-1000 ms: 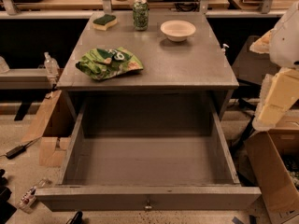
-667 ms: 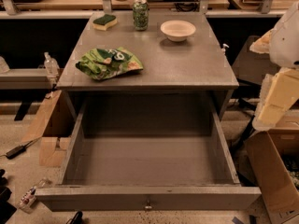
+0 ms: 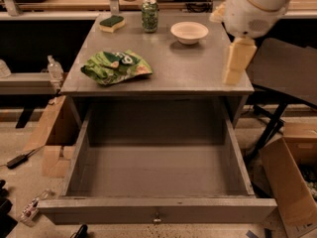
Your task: Place green rice chip bag into top drawer
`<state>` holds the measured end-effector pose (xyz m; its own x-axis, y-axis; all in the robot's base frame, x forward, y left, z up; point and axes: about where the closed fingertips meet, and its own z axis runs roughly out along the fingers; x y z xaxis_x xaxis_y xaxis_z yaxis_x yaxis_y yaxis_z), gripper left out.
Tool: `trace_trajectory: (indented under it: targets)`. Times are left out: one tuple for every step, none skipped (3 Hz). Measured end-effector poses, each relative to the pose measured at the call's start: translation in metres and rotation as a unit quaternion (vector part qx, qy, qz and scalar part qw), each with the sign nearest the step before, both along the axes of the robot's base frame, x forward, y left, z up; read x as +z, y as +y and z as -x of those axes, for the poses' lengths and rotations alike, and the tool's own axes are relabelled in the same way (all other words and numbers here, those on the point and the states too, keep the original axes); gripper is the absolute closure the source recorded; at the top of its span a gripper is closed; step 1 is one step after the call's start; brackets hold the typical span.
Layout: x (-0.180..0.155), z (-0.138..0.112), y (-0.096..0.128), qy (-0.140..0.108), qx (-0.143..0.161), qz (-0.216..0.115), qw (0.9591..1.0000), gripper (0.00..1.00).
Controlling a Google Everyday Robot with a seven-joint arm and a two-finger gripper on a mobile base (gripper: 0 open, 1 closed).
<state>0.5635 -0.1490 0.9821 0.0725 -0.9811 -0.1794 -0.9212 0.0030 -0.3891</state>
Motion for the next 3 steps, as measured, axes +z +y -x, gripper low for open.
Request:
trace_trajectory:
  targets:
    - [-0.002,-0.052,0.044,-0.049,0.076,0.009,0.9958,0.00]
    - [-0.005,-0.058,0.050,-0.051,0.085,0.004,0.9950,0.00]
    - [-0.029,-0.095,0.087,-0.063,0.142,-0.028,0.9874,0.00]
